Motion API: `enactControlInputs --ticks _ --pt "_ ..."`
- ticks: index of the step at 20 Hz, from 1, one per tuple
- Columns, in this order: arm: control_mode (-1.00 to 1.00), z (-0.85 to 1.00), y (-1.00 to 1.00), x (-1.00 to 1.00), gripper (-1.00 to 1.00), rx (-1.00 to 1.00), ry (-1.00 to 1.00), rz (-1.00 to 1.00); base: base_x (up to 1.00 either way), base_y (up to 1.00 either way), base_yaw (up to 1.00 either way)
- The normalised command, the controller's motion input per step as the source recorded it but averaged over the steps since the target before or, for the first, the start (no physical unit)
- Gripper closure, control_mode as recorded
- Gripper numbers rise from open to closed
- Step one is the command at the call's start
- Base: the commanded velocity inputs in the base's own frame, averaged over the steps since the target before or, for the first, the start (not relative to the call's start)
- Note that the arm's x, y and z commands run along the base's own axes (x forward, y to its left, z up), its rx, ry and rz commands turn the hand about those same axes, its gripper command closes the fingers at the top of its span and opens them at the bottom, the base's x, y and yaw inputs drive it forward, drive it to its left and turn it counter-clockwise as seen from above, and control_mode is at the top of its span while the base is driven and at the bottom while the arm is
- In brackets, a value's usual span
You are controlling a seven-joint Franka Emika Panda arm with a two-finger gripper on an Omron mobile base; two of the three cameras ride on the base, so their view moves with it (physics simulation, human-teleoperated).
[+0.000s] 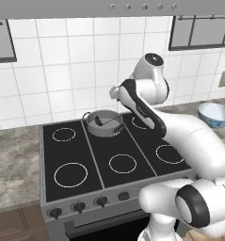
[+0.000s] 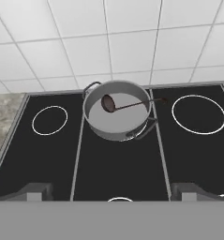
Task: Open the cabinet and move the ladle to the pot. Then close the cabinet.
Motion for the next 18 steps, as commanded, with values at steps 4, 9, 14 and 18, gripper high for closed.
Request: enactControlInputs --ticks 4,9,14,18 --pt "-1.00 0.13 -0.28 -1.00 -1.00 -0.01 0.00 0.00 0.00 0.00 0.00" --pt "-1.00 0.00 -0.17 -1.00 -1.00 -0.05 0.00 0.00 0.00 0.00 0.00" --pt "-1.00 0.00 -0.08 -0.80 -1.00 -0.08 0.00 0.00 0.00 0.00 0.00" --pt "1.00 0.01 0.00 -0.21 -1.00 -0.03 0.00 0.00 -0.17 0.00 0.00"
